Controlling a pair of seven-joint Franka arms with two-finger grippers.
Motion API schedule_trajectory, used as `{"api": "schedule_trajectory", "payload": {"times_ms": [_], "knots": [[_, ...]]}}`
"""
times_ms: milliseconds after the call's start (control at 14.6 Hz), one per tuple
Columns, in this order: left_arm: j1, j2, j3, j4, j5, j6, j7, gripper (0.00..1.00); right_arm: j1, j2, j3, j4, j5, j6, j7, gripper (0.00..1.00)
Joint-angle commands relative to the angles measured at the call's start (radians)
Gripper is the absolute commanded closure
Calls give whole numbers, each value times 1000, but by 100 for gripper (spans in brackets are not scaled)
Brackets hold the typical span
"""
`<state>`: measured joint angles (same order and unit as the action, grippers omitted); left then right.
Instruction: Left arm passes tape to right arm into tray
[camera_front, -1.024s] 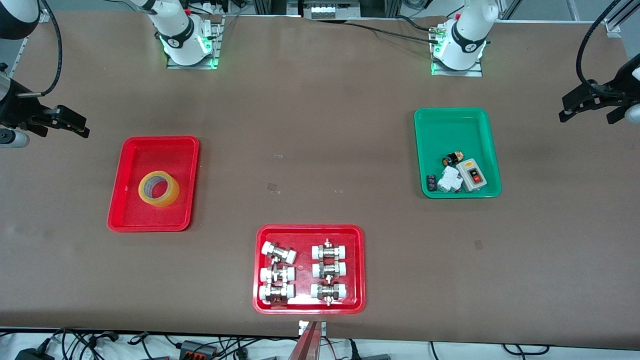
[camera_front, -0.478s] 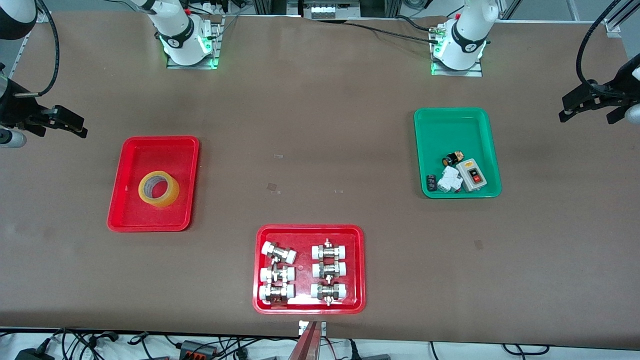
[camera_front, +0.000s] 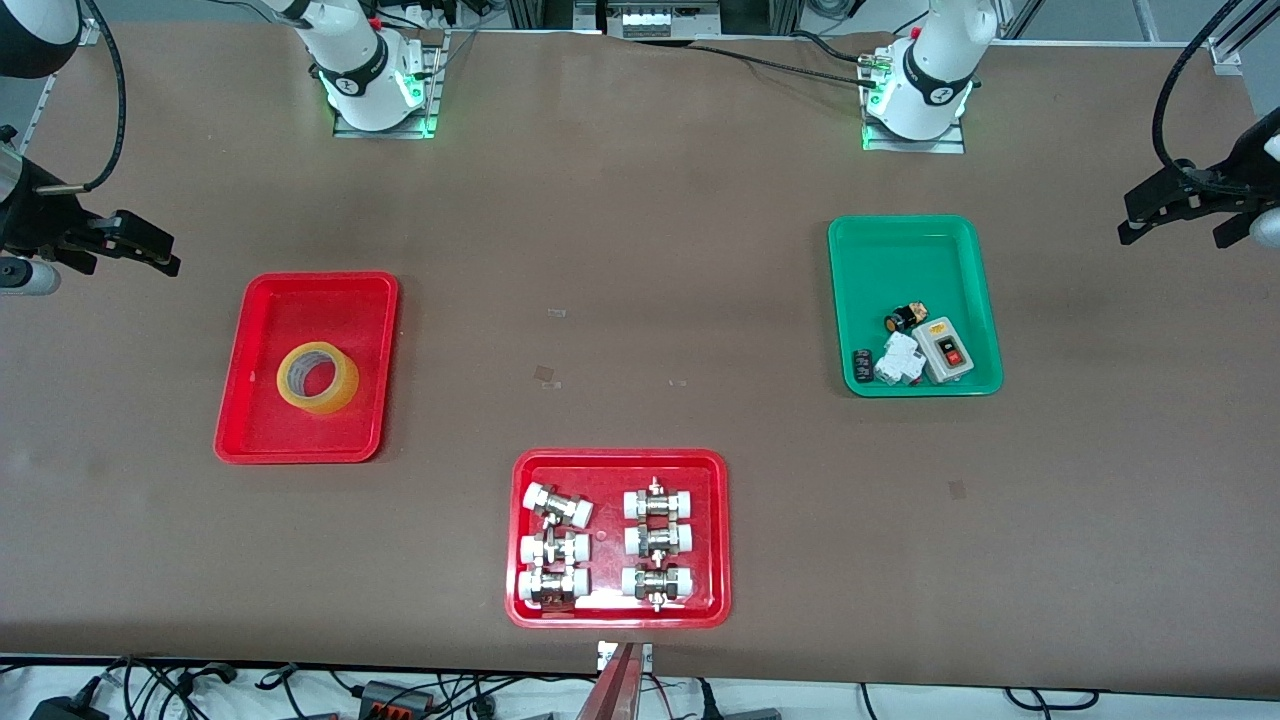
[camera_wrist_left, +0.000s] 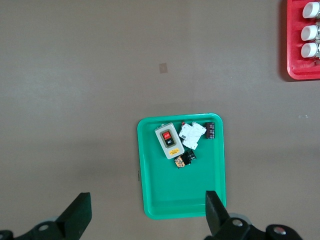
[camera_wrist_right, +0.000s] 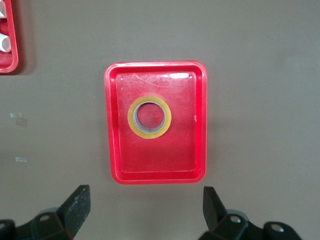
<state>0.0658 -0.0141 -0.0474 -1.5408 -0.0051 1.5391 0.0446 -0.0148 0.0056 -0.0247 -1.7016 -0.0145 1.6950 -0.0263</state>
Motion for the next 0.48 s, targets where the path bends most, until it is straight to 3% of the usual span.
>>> {"api": "schedule_trajectory", "payload": {"times_ms": [0,410], "knots": [[0,11,-3,30,5,-22,-5,0,-21,-18,19,-7,2,-1,-3,0],[2,11,-3,30,5,-22,-5,0,-19,-18,17,-9,2,0,-3,0]]}}
